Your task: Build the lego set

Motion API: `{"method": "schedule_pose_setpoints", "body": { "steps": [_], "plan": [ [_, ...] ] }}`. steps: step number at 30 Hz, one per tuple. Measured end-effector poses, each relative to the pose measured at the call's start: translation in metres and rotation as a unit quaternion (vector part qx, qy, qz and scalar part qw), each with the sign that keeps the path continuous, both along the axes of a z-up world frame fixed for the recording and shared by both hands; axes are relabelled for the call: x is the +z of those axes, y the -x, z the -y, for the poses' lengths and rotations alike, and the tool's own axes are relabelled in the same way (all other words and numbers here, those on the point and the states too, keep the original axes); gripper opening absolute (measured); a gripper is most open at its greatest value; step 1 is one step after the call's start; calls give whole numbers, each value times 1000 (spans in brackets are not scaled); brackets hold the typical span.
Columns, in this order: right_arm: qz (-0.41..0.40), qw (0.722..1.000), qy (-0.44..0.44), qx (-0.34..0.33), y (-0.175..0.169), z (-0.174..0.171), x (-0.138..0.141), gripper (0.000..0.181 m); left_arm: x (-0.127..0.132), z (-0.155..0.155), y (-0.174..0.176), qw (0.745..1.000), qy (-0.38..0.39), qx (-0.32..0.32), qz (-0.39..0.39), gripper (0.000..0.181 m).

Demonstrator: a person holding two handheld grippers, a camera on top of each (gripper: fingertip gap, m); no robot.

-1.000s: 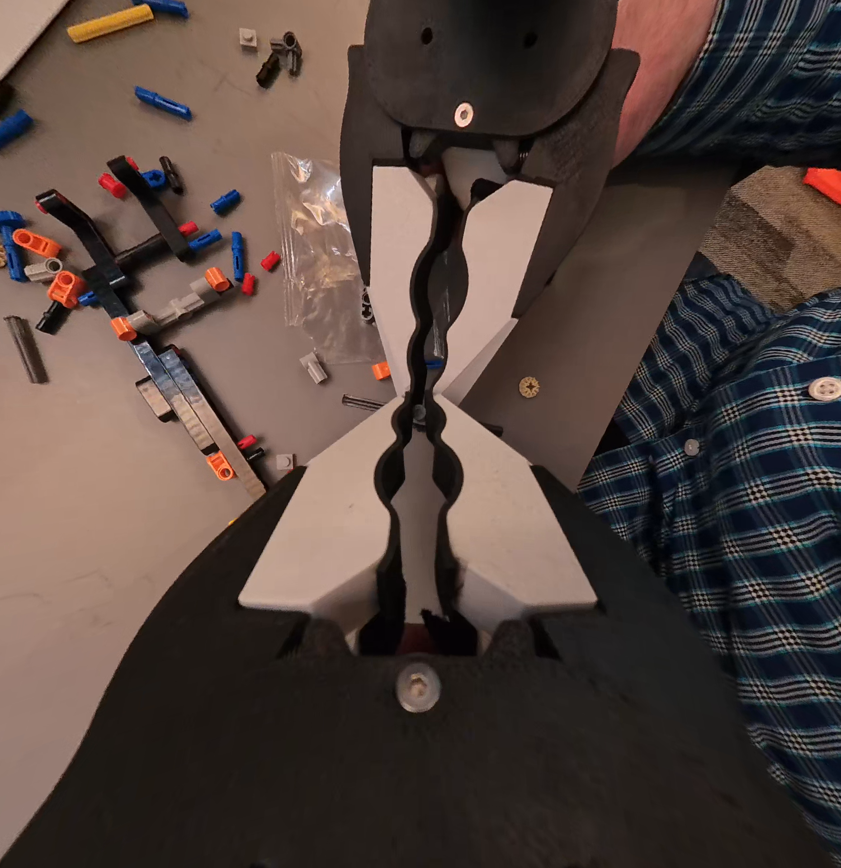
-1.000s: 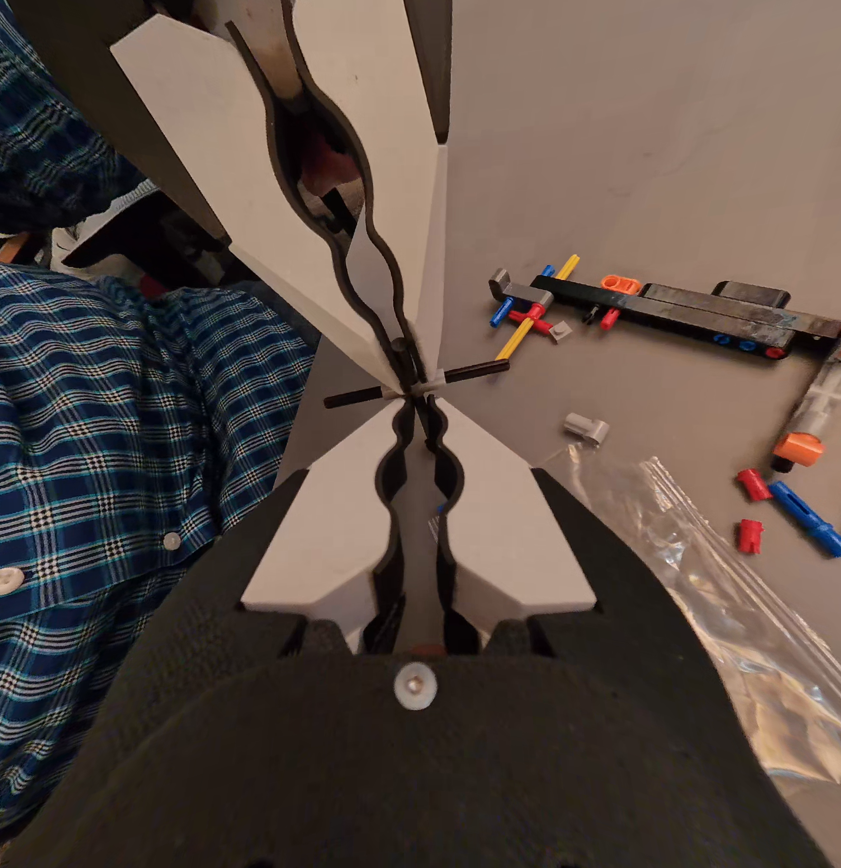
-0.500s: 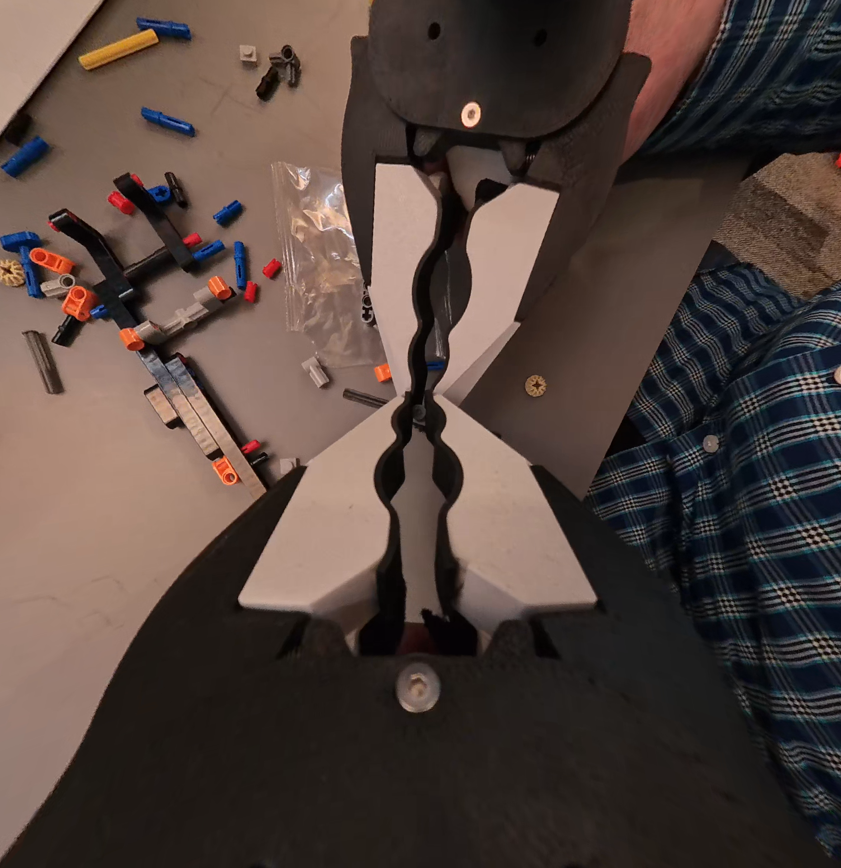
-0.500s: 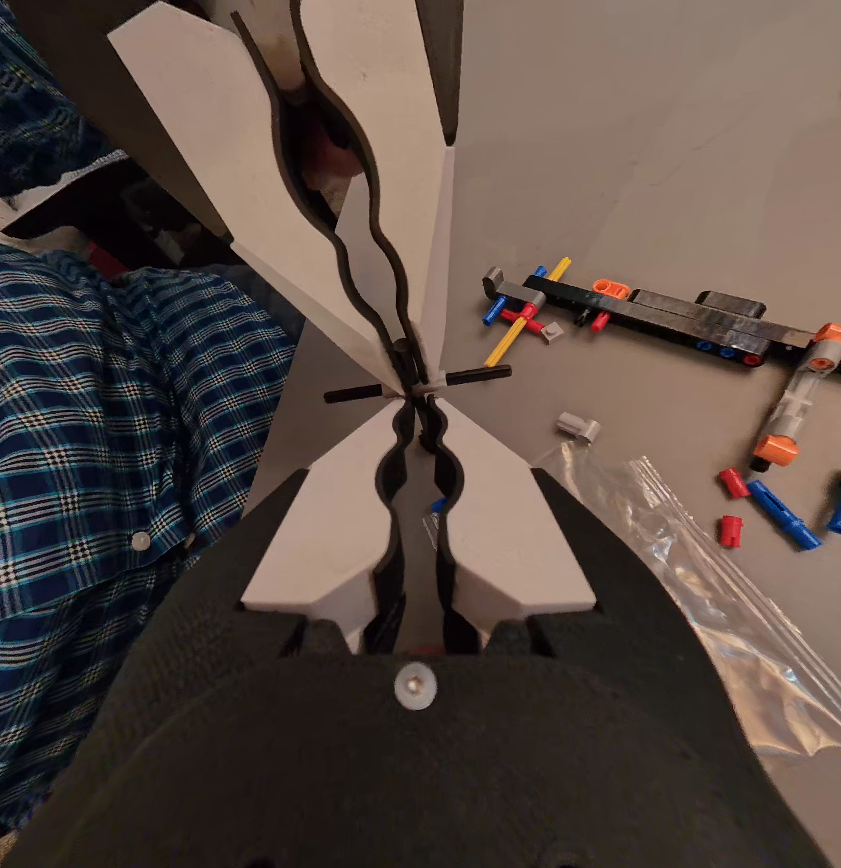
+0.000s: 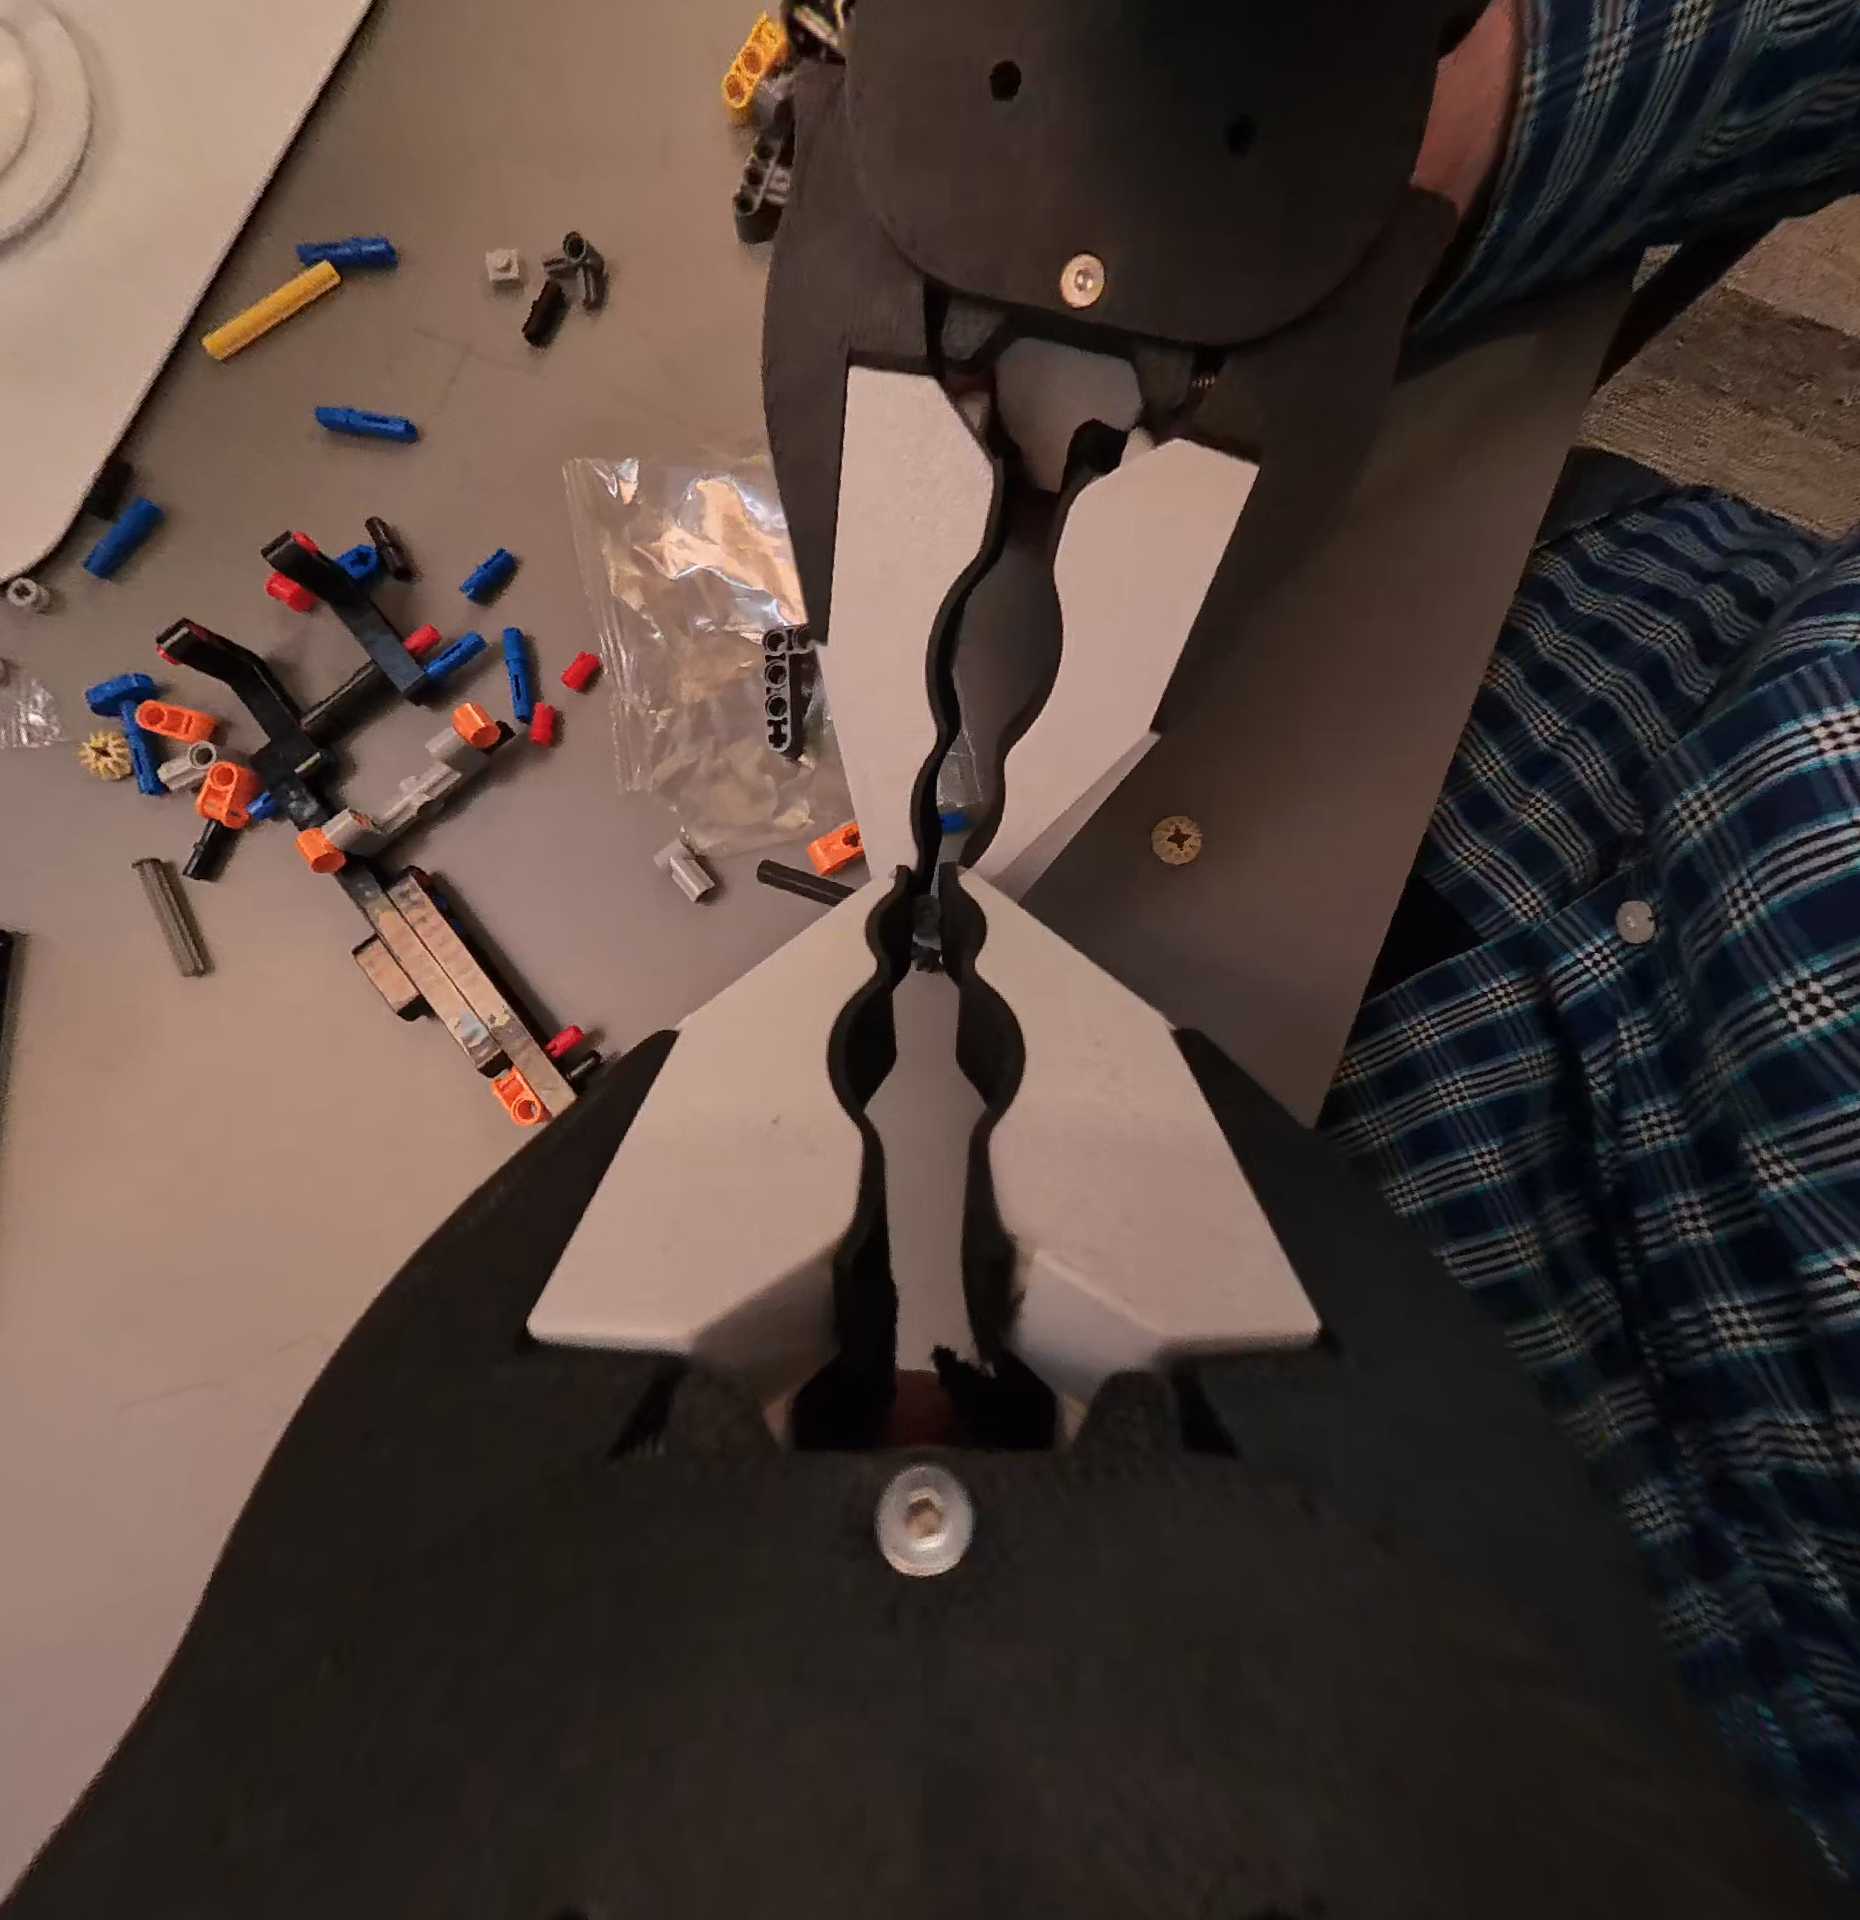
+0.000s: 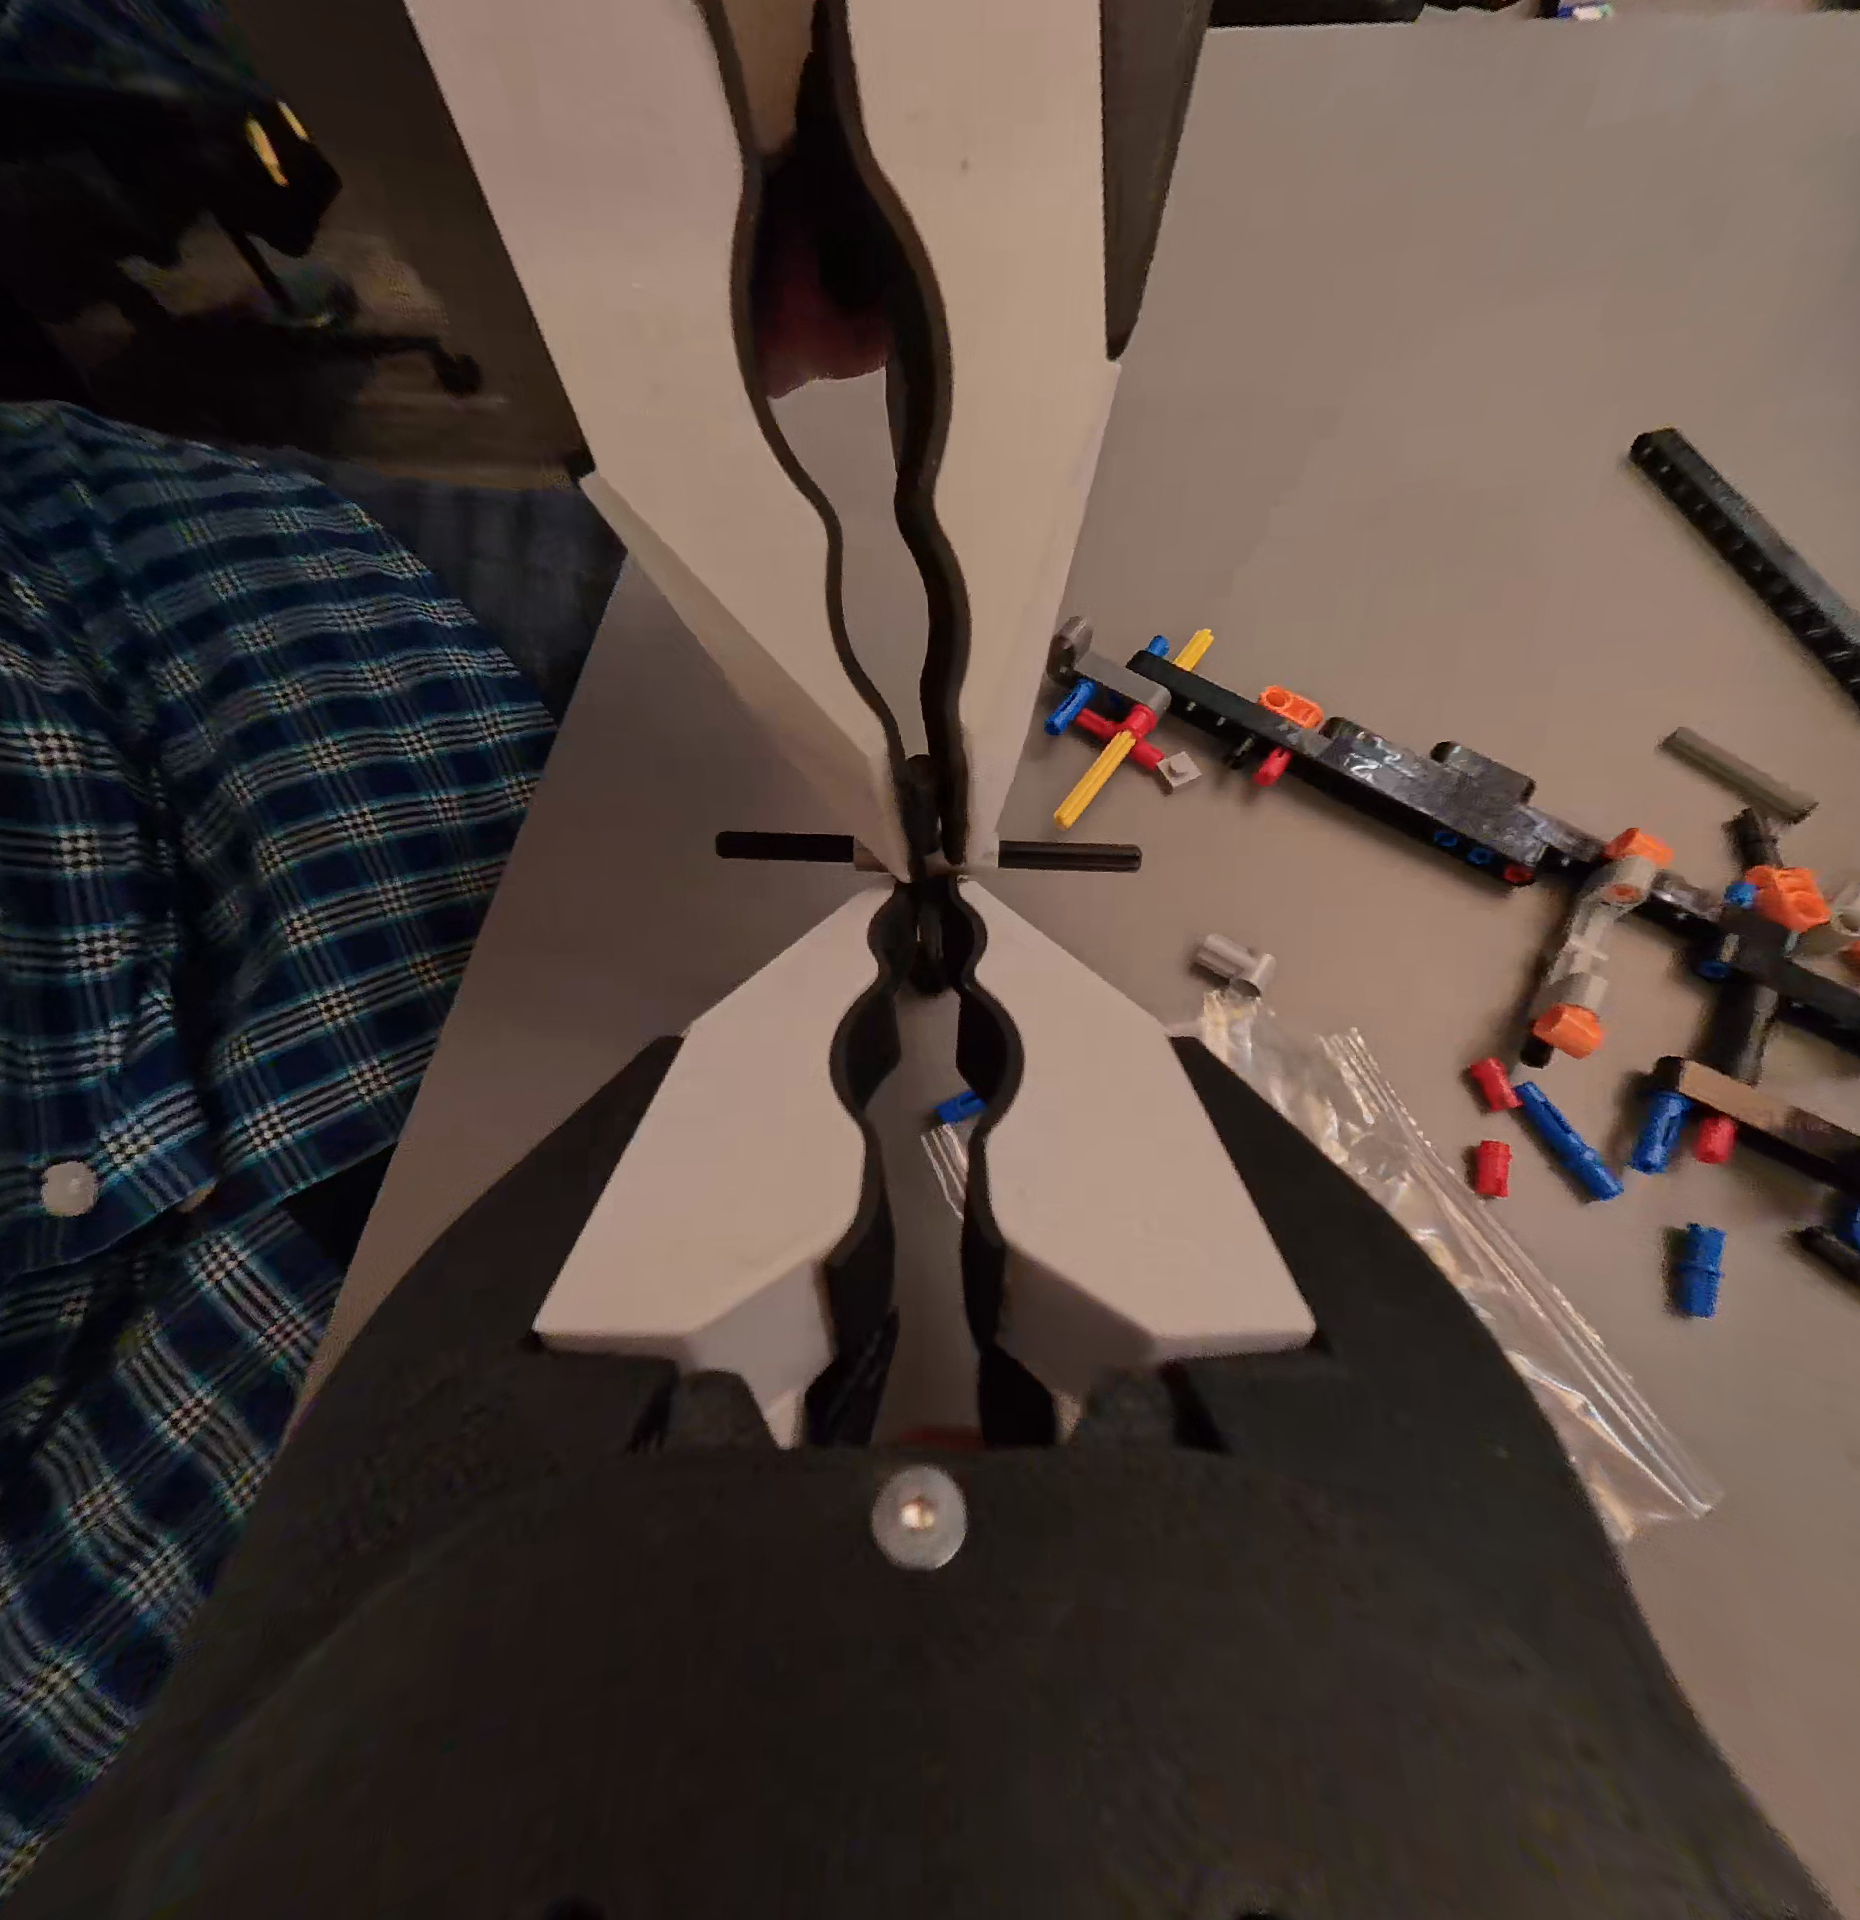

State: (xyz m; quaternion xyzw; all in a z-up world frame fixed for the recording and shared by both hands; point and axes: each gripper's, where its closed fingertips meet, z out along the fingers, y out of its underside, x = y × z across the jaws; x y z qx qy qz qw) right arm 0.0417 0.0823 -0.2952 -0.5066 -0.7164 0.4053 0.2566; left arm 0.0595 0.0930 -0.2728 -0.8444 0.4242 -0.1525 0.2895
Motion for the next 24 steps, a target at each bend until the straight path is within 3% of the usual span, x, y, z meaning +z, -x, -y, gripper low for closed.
{"method": "schedule_pose_setpoints", "body": {
  "steps": [10, 24],
  "plan": [
    [-36, 994, -101, -13, -1, 2, -1, 1, -1, 7, -3, 999, -40, -13, 11, 2],
    [-23, 997, -74, -21, -1, 1, -3, 1, -2, 6, -3, 999, -23, -48, -2, 2]
  ]
}}
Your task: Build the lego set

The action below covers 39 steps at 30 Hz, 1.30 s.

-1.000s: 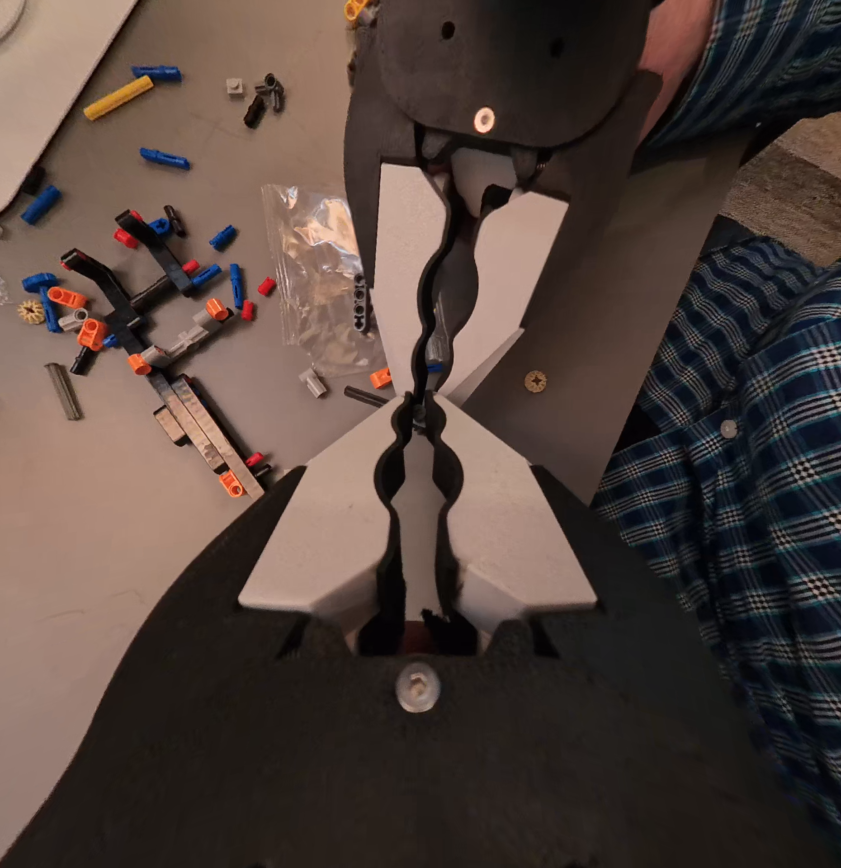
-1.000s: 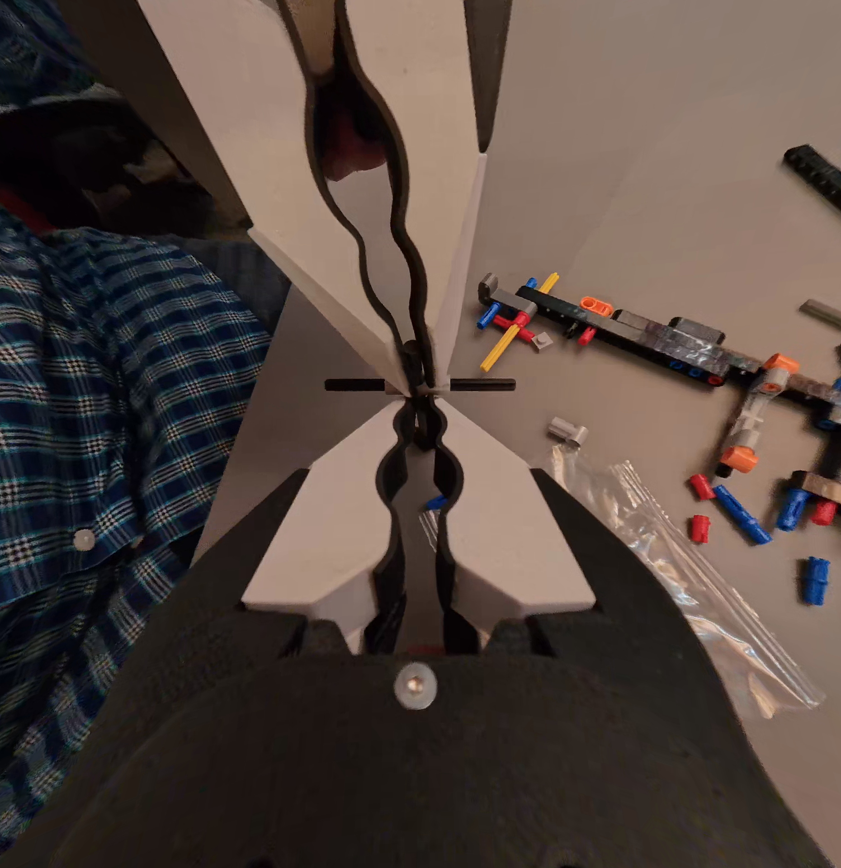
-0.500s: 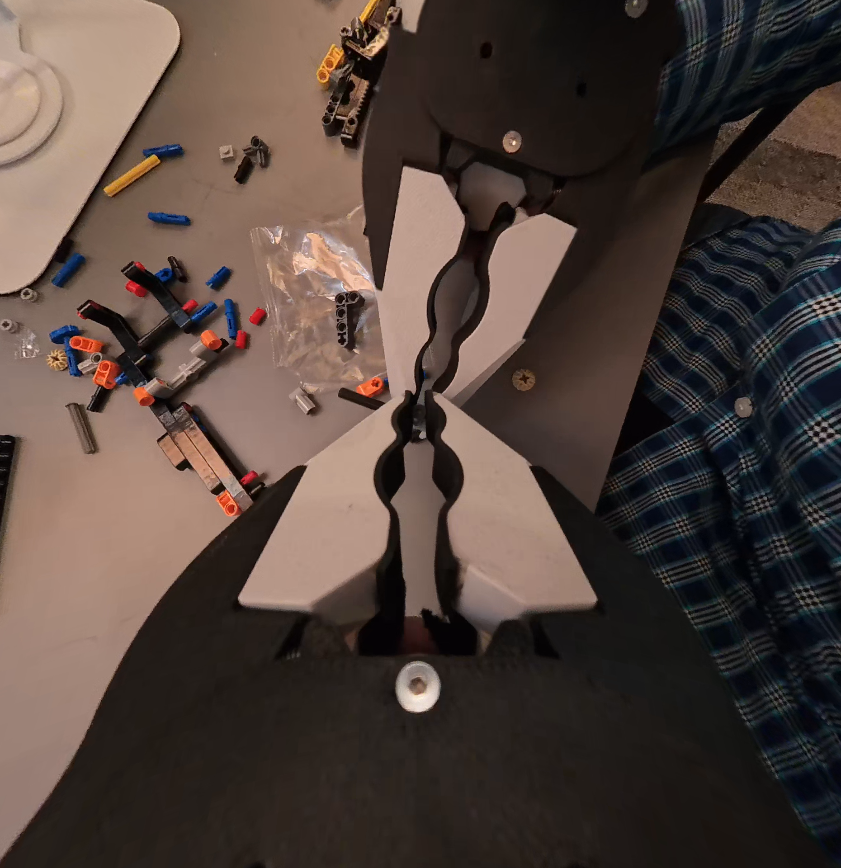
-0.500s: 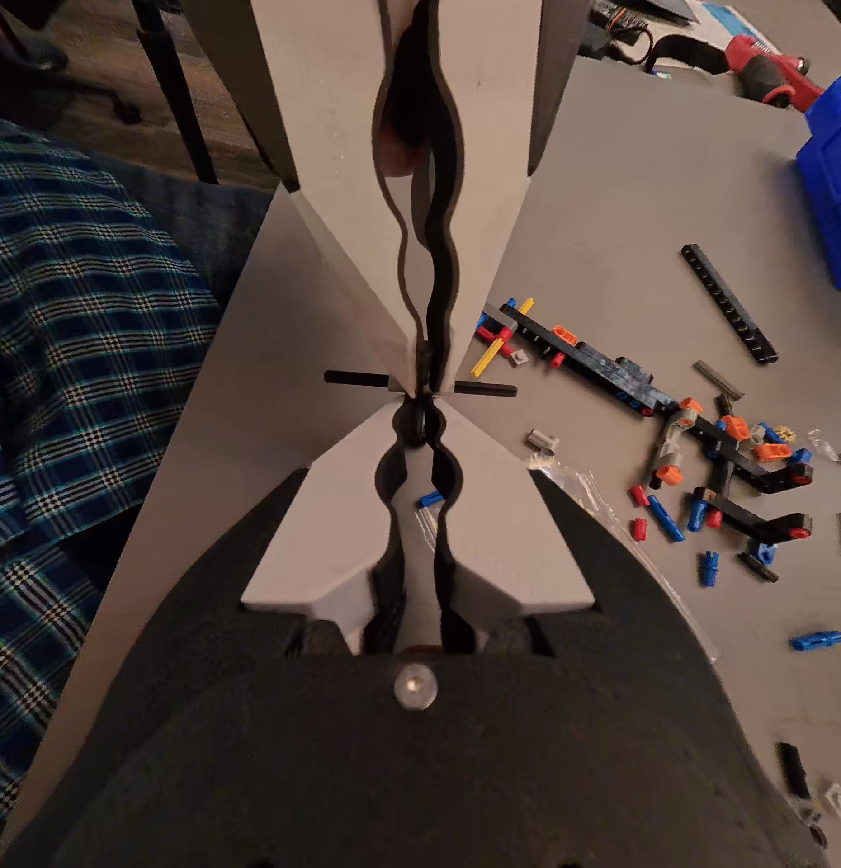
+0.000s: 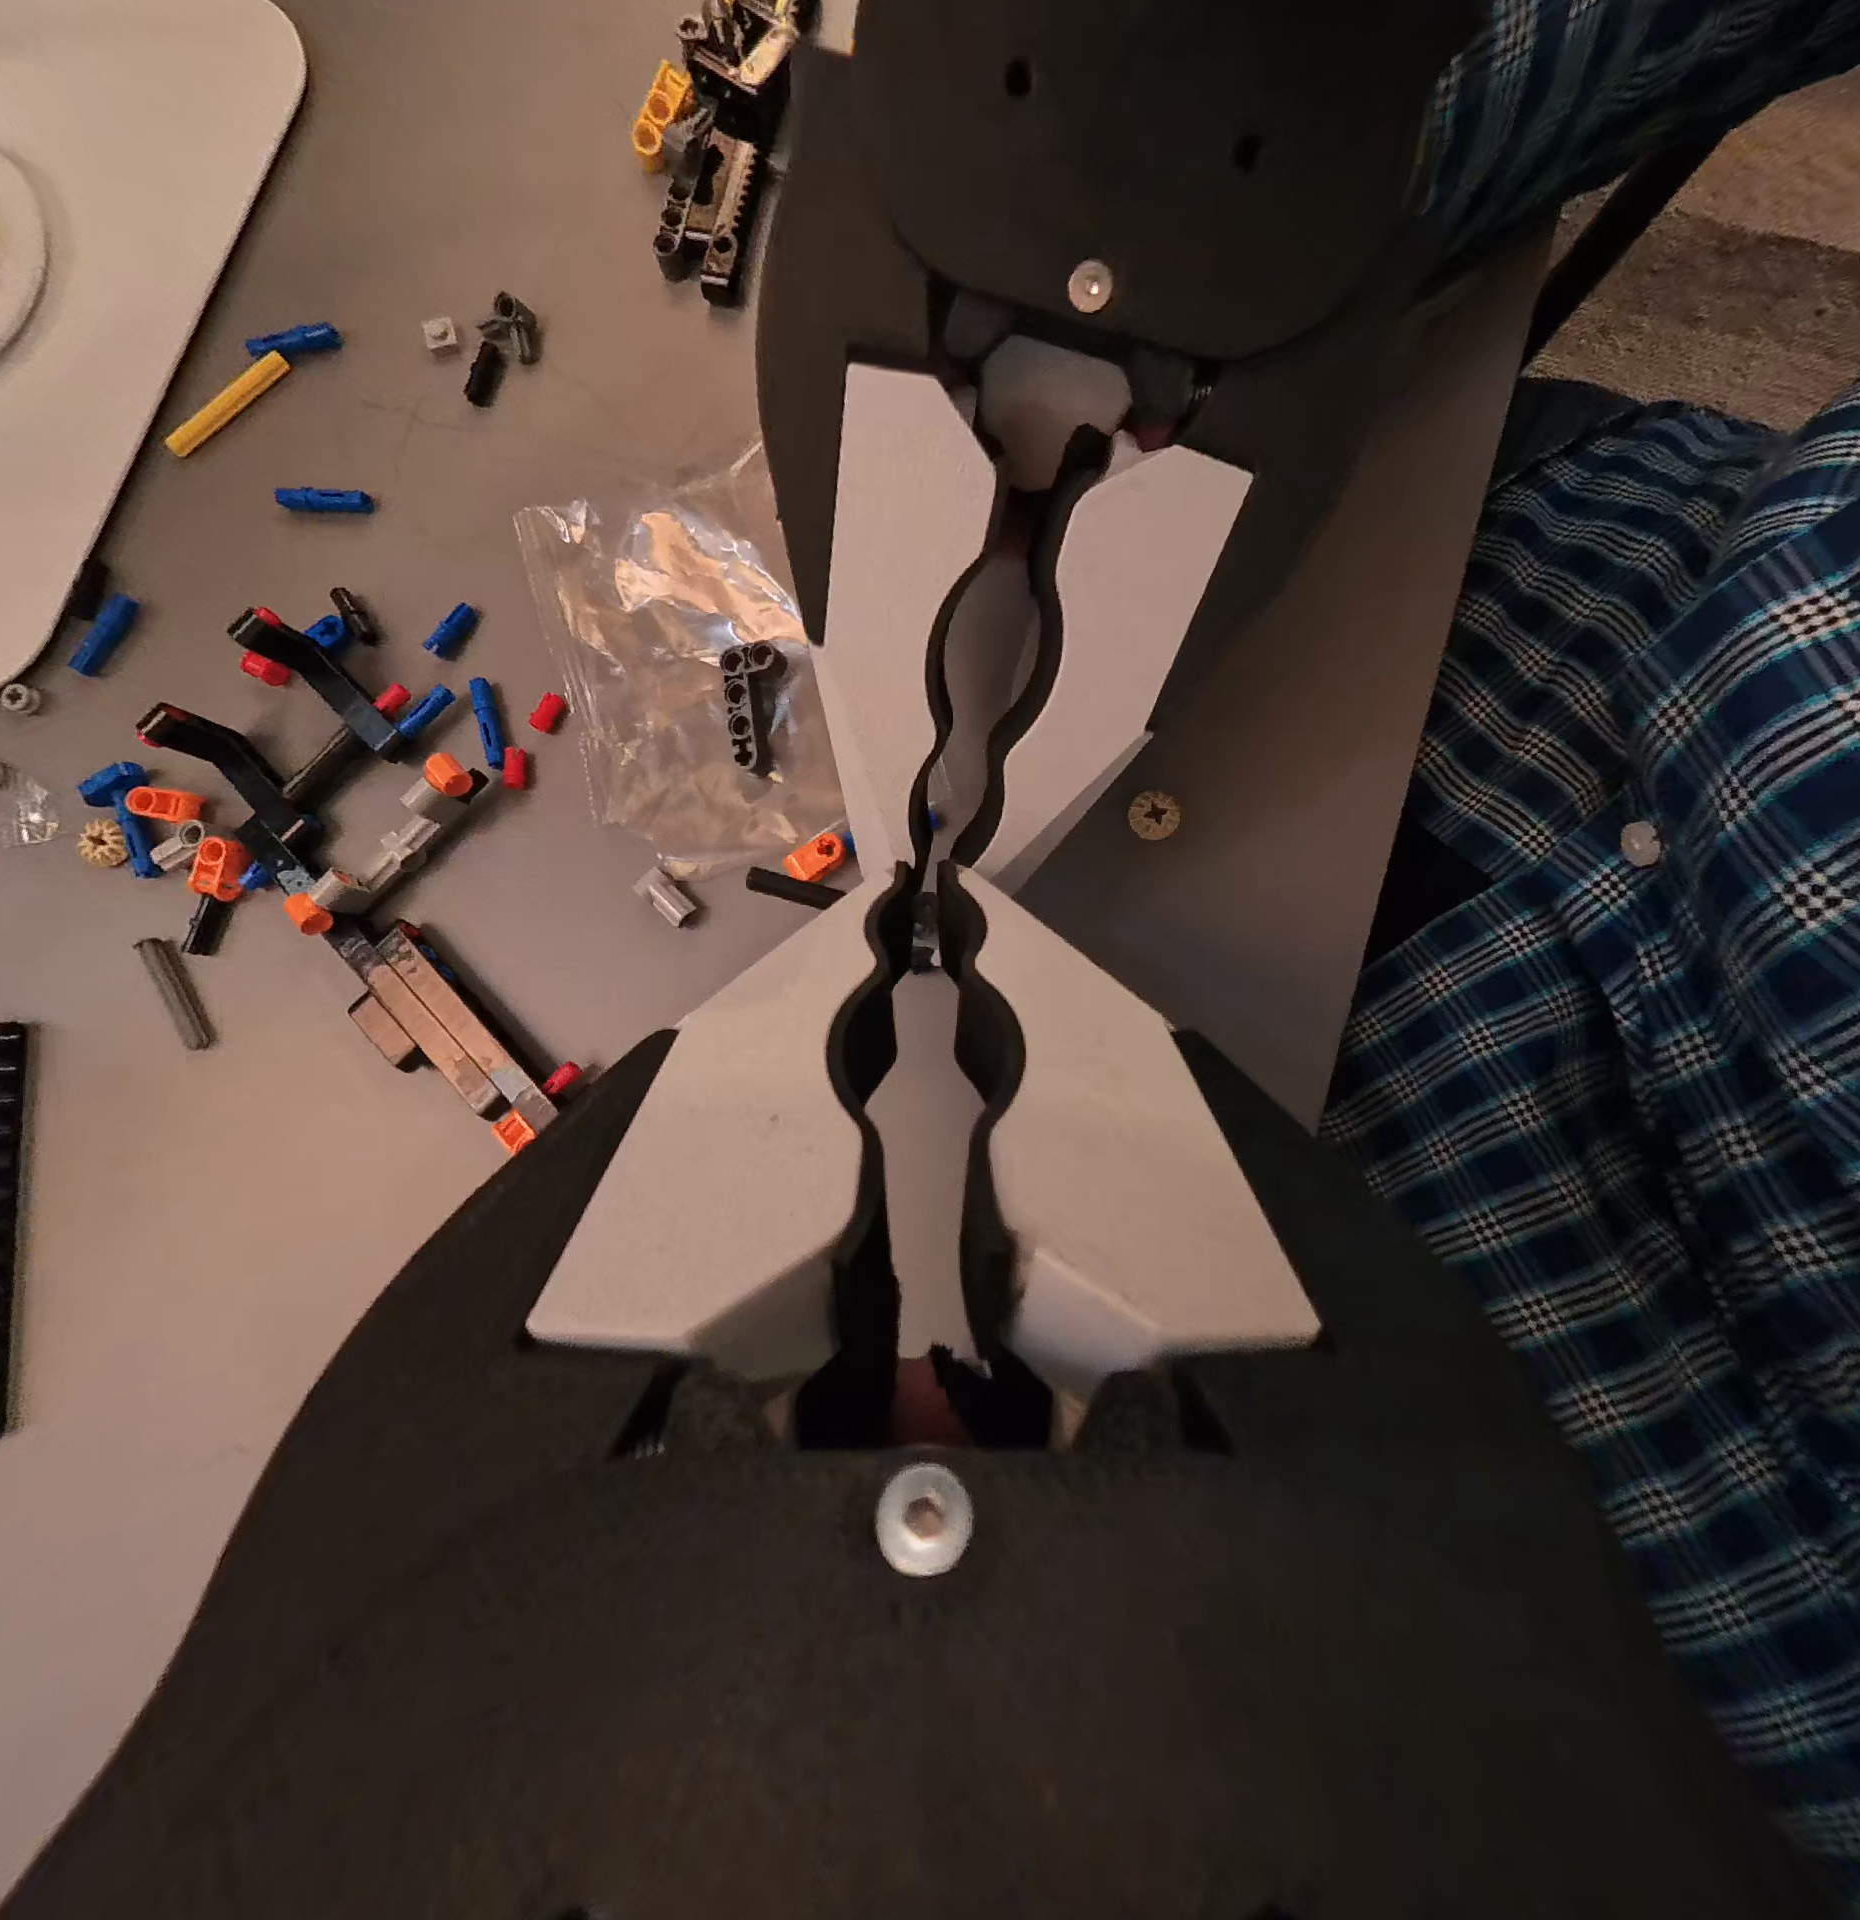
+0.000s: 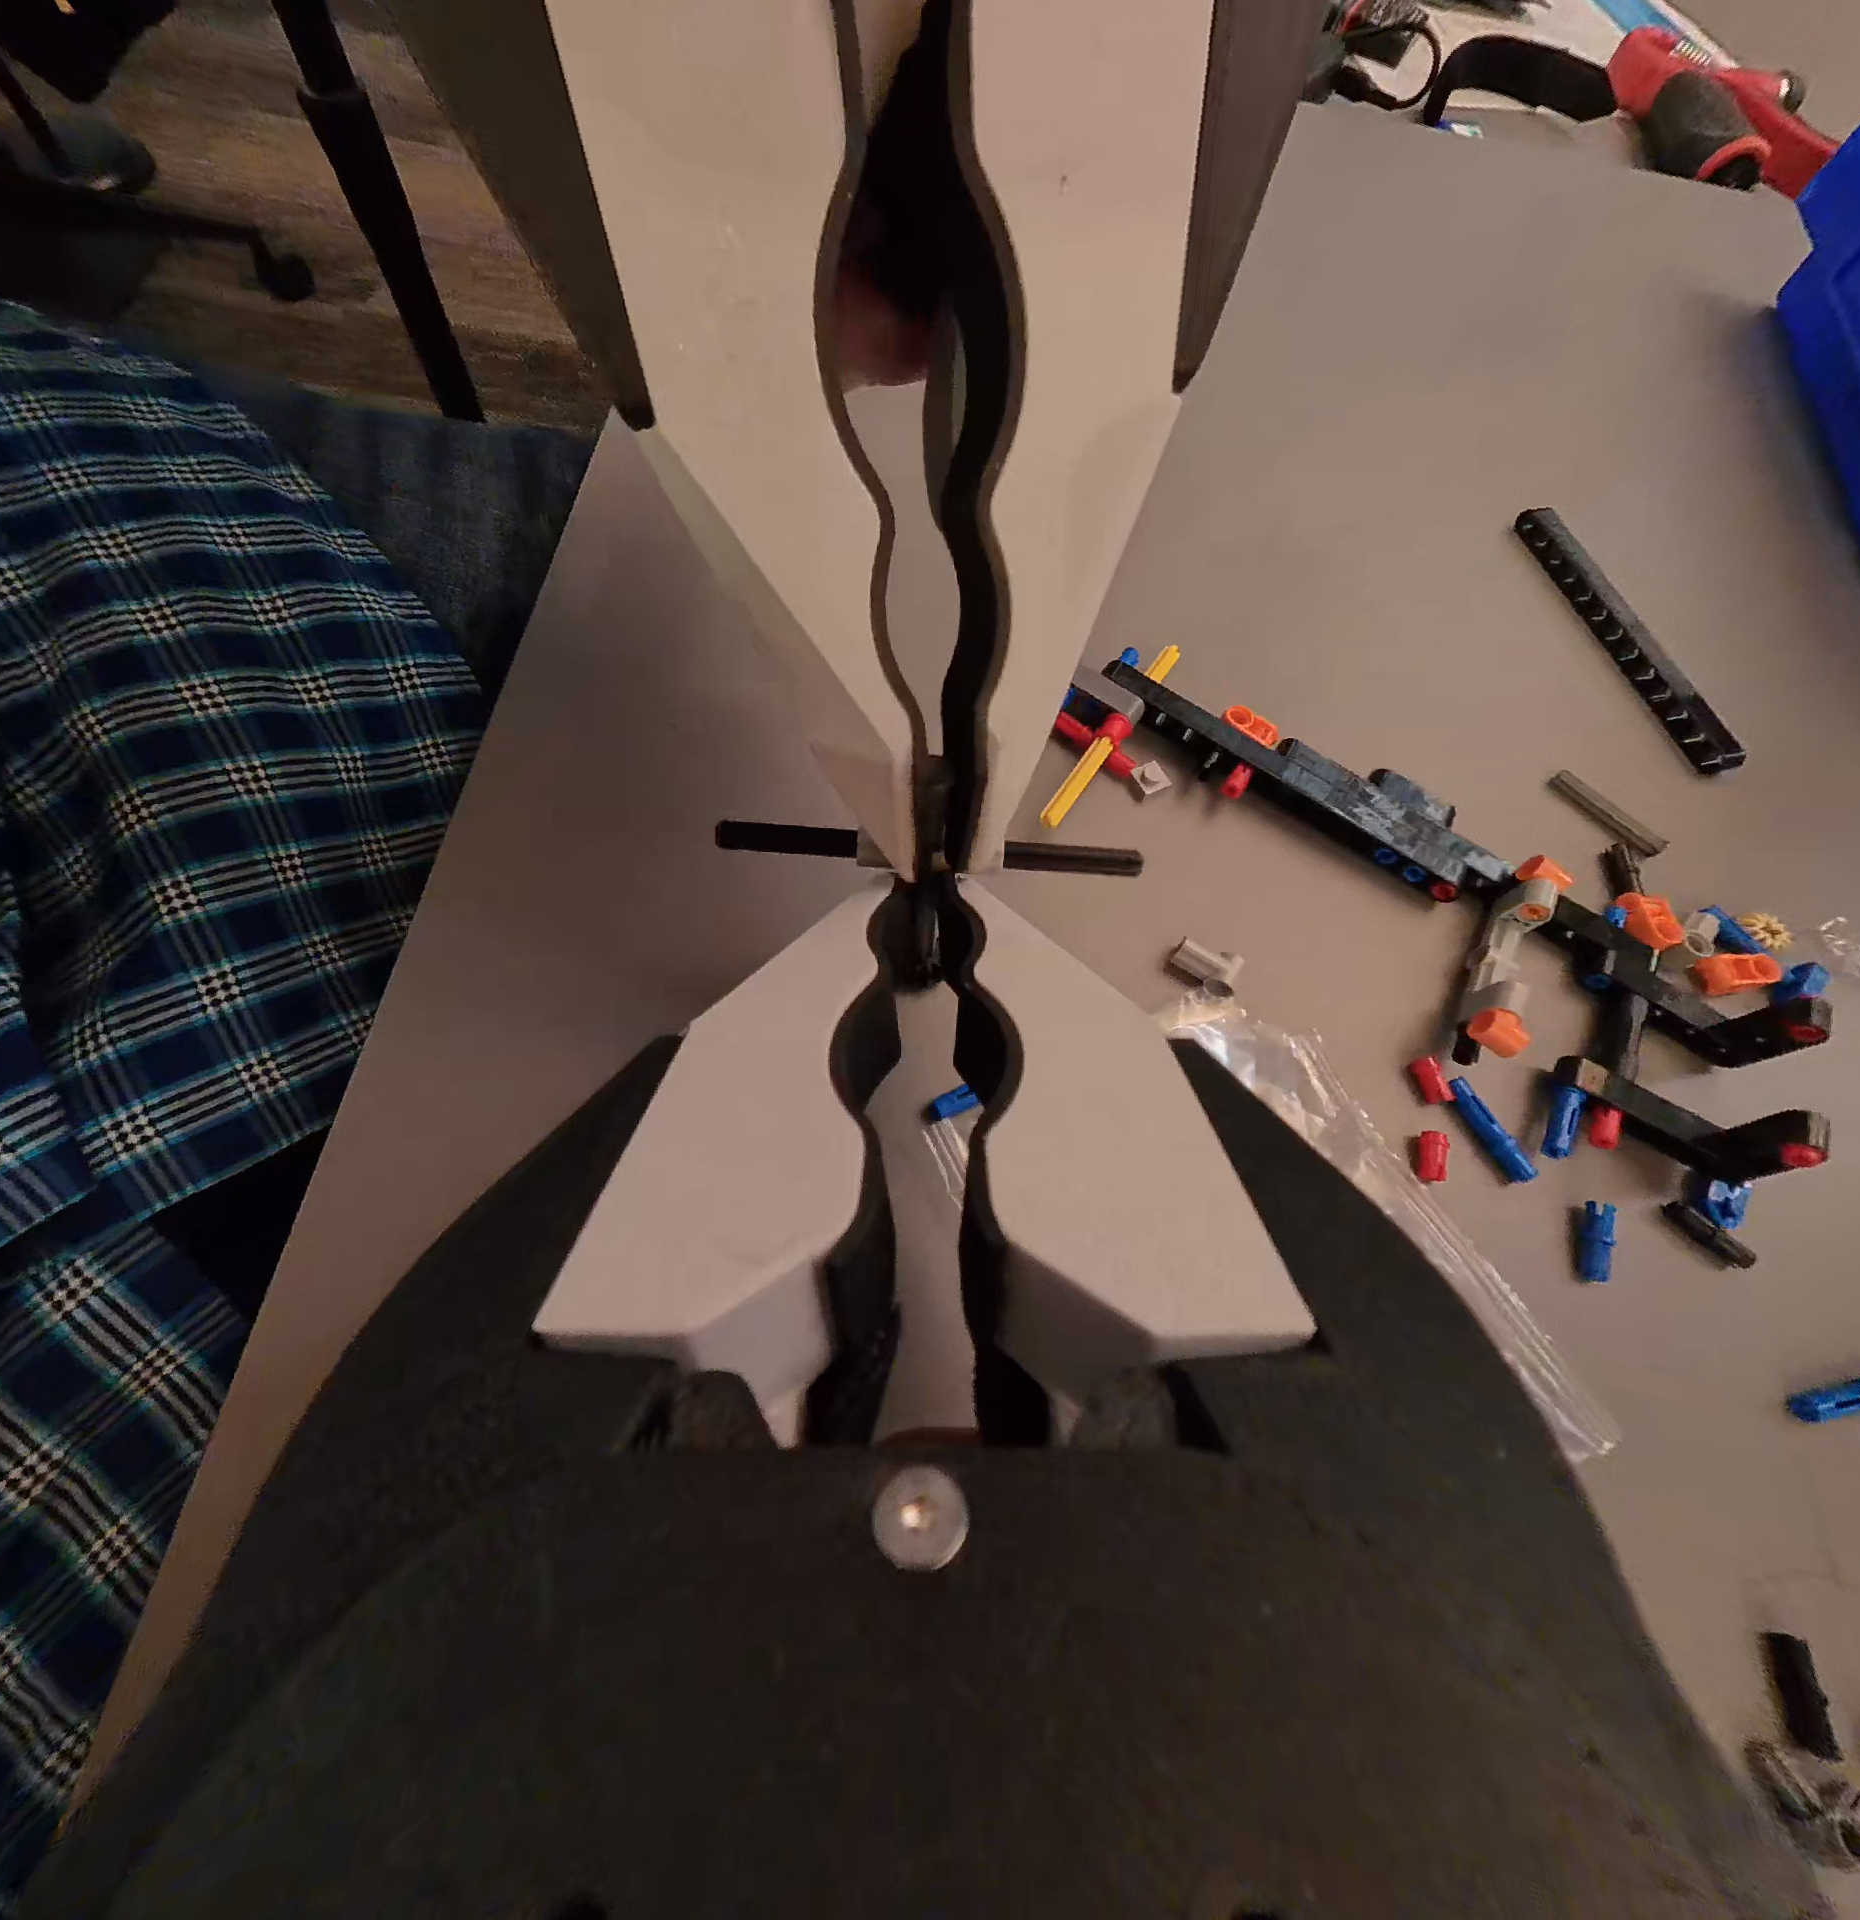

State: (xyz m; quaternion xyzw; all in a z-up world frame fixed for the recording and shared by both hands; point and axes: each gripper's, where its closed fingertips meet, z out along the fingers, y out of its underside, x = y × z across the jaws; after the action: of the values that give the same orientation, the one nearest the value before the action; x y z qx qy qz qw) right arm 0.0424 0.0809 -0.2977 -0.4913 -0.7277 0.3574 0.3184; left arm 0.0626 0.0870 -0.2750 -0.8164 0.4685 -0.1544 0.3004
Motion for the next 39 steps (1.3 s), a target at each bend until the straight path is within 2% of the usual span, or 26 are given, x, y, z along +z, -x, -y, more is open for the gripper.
{"method": "schedule_pose_setpoints", "body": {
  "steps": [2, 12, 14, 22, 31, 39],
  "plan": [
    [16, 1000, -1, 3, -1, 1, -5, 1, -6, 2, 1, 1000, 17, -11, -9, 3],
    [28, 999, 38, 13, -1, 0, -4, 2, -5, -3, 2, 1000, 6, -11, -23, 2],
    [28, 998, 56, 14, -5, -2, -2, 10, -5, -5, 3, 1000, 5, 0, -12, 2],
    [57, 996, 70, -3, -27, -11, -9, 12, -4, -5, 6, 1000, -1, 25, 10, 2],
    [94, 995, 32, -9, -20, -7, -22, 19, -4, -3, 20, 988, -1, 108, 107, 2],
    [113, 994, -5, -9, -10, -11, -26, 20, -16, 3, 33, 980, 6, 157, 120, 2]
  ]
}}
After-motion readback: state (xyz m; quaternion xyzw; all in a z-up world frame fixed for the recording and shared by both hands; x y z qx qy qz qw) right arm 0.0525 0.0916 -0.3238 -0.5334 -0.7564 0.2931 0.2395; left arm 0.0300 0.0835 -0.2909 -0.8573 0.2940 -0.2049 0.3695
